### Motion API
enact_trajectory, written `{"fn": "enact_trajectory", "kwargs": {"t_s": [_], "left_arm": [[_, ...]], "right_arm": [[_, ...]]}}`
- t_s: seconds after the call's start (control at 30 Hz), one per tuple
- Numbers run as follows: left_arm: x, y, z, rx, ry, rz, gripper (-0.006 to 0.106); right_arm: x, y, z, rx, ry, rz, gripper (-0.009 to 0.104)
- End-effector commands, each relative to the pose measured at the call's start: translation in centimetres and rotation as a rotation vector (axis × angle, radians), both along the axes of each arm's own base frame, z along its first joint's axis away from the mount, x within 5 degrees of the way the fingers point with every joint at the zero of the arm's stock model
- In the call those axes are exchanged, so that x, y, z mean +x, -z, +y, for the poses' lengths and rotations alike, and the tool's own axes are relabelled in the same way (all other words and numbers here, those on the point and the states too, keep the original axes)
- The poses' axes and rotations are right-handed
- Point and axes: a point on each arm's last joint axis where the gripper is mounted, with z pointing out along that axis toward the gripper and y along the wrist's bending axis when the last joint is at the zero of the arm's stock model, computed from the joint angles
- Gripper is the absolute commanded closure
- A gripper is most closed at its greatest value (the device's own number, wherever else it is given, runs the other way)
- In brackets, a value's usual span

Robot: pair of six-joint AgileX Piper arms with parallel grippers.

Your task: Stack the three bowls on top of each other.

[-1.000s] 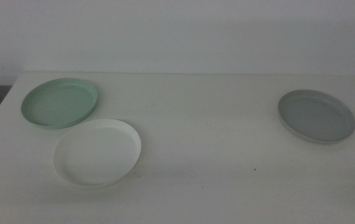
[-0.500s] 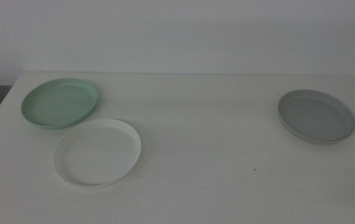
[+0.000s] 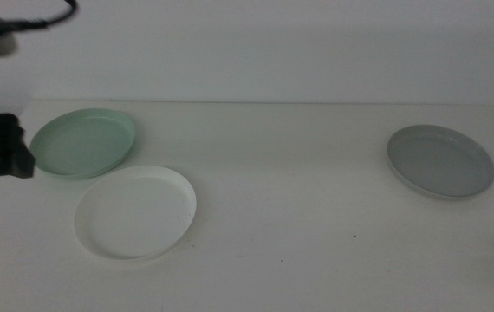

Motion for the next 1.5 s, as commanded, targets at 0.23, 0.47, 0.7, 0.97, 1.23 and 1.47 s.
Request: {"fn": "enact_trajectory", "kwargs": {"t_s": [0.23, 0.47, 0.7, 0.97, 1.23, 1.47], "left_arm": [[7.5, 5.3, -0.1, 0.034, 0.077, 0.187, 0.007], [12.2, 10.6, -0.1, -0.021, 0.111, 0.208, 0.007], [14.2, 14.9, 0.8, -0.083, 0.076, 0.263, 0.007], [15.2, 18.6, 0.9, -0.076, 0.093, 0.339, 0.008], [15.8, 19.8, 1.1, -0.065, 0.083, 0.317, 0.022], [16.1, 21.2, 0.9, -0.092, 0.065, 0.339, 0.052]], "right_arm": [[0.0, 0.0, 0.0, -0.015, 0.005, -0.013, 0.002], [0.0, 0.0, 0.0, -0.015, 0.005, -0.013, 0.002], [0.0, 0.0, 0.0, -0.015, 0.005, -0.013, 0.002], [0.0, 0.0, 0.0, -0.015, 0.005, -0.013, 0.002], [0.0, 0.0, 0.0, -0.015, 0.005, -0.013, 0.002], [0.0, 0.0, 0.0, -0.015, 0.005, -0.013, 0.002]]}}
